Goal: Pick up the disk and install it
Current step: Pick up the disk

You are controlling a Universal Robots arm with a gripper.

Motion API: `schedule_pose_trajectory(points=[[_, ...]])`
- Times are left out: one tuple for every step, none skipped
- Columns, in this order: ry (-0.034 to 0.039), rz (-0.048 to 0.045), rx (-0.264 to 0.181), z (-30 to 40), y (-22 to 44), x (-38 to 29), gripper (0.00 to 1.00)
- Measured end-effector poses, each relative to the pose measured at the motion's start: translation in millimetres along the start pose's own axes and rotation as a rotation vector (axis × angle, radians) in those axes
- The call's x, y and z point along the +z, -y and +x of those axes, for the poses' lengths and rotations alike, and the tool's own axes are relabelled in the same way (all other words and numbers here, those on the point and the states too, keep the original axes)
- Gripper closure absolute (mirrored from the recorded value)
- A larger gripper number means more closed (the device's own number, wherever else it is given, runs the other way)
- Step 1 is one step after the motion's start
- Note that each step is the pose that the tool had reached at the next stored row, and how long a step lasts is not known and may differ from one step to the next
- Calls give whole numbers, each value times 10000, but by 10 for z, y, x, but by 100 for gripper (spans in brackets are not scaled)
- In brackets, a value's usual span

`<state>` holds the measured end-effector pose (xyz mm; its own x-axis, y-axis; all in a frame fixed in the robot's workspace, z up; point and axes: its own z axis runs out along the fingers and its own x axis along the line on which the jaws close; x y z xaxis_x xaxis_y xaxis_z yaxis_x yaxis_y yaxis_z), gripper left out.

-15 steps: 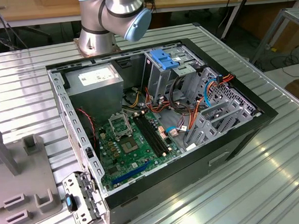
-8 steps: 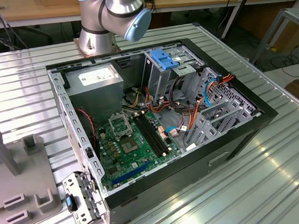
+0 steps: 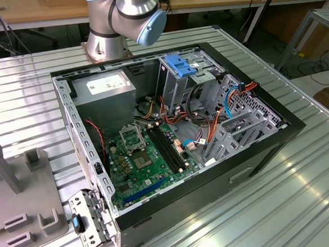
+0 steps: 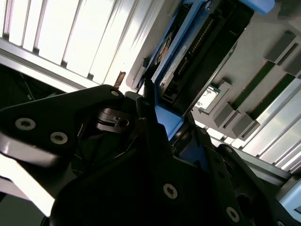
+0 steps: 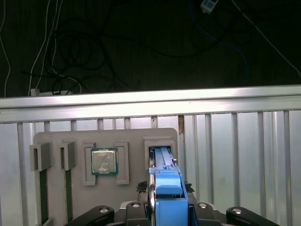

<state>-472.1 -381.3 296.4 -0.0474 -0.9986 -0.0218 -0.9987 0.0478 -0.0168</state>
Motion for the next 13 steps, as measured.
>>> schedule_pose_trajectory(points=[[0, -1, -12, 0, 0, 0, 63], [2, -2, -89, 0, 0, 0, 63], [2, -3, -120, -1, 0, 0, 63], [2, -3, -136, 0, 0, 0, 63], [3, -4, -174, 0, 0, 0, 63], [3, -4, -191, 0, 0, 0, 63], [3, -4, -193, 0, 0, 0, 63], [3, -4, -194, 0, 0, 0, 63], [3, -4, -194, 0, 0, 0, 63], [3, -4, -195, 0, 0, 0, 63], [3, -4, -195, 0, 0, 0, 63], [4, -4, -195, 0, 0, 0, 63], [5, -4, -196, 0, 0, -2, 63]])
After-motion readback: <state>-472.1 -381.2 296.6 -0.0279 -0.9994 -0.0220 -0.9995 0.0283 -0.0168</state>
